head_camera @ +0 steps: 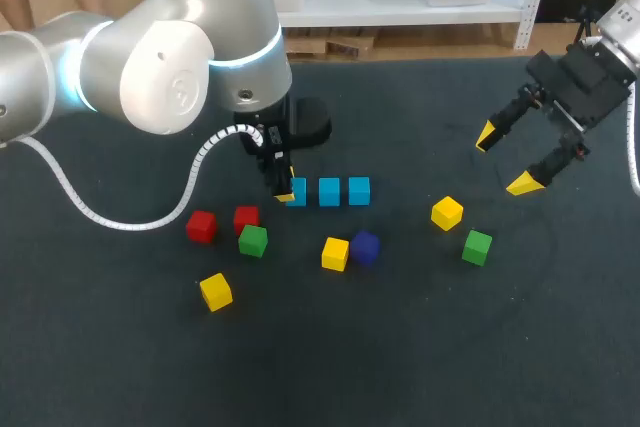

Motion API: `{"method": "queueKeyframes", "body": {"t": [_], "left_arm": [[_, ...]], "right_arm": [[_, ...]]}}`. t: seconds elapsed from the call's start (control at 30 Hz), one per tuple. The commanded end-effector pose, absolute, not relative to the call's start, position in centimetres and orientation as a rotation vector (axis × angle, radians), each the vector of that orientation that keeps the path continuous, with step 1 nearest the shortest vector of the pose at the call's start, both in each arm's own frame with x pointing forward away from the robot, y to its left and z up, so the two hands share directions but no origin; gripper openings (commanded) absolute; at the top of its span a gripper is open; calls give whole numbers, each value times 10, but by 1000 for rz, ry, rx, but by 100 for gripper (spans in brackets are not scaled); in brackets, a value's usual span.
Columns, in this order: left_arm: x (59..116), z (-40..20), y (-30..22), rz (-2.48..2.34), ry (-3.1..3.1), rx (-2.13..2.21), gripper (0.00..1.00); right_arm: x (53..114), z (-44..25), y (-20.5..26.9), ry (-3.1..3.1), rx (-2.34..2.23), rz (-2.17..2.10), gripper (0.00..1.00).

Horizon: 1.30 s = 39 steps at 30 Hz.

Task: Place the blue cubes, place green cubes on the blue cubes, place the yellow cubes on the green cubes, then place the red cubes on the yellow cubes, and place purple cube on the red cubes.

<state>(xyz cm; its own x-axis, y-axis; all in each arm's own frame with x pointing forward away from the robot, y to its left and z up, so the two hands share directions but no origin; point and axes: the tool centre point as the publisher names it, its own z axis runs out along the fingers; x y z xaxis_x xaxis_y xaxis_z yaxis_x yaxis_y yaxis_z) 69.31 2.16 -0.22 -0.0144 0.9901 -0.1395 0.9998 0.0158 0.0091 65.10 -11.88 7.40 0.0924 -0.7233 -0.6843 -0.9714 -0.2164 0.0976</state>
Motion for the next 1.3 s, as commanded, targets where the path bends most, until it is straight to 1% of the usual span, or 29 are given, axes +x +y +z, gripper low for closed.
{"method": "queueKeyframes", "body": {"t": [0.03,0.17,0.2,0.27,0.3,0.33,0.37,0.4,0.57,0.73,1.1,1.3], "left_arm": [[696,-3,21,-145,2163,2137,27],[696,-4,21,-146,2163,2144,38],[696,-4,21,-147,2164,2144,43],[696,-4,21,-149,2166,2142,49],[696,-3,21,-150,2167,2141,55],[695,-3,21,-151,2167,2141,76],[695,-3,22,-151,2167,2142,85],[695,-2,22,-153,2167,2143,100],[692,8,25,-153,2161,2146,100],[687,31,31,-134,2113,2157,100],[666,83,41,-219,1827,2297,100],[655,95,51,-216,1760,2341,100]], "right_arm": [[652,74,-119,1664,-1996,889,100],[652,74,-119,1664,-1996,889,100],[652,74,-119,1664,-1996,889,100],[652,74,-119,1664,-1996,889,100],[652,74,-119,1664,-1996,889,100],[652,74,-119,1664,-1996,889,100],[652,74,-119,1664,-1996,889,100],[652,74,-119,1664,-1996,889,100],[652,74,-119,1664,-1996,889,100],[652,74,-119,1664,-1996,889,100],[652,74,-119,1664,-1996,889,100],[652,74,-119,1664,-1996,889,100]]}}
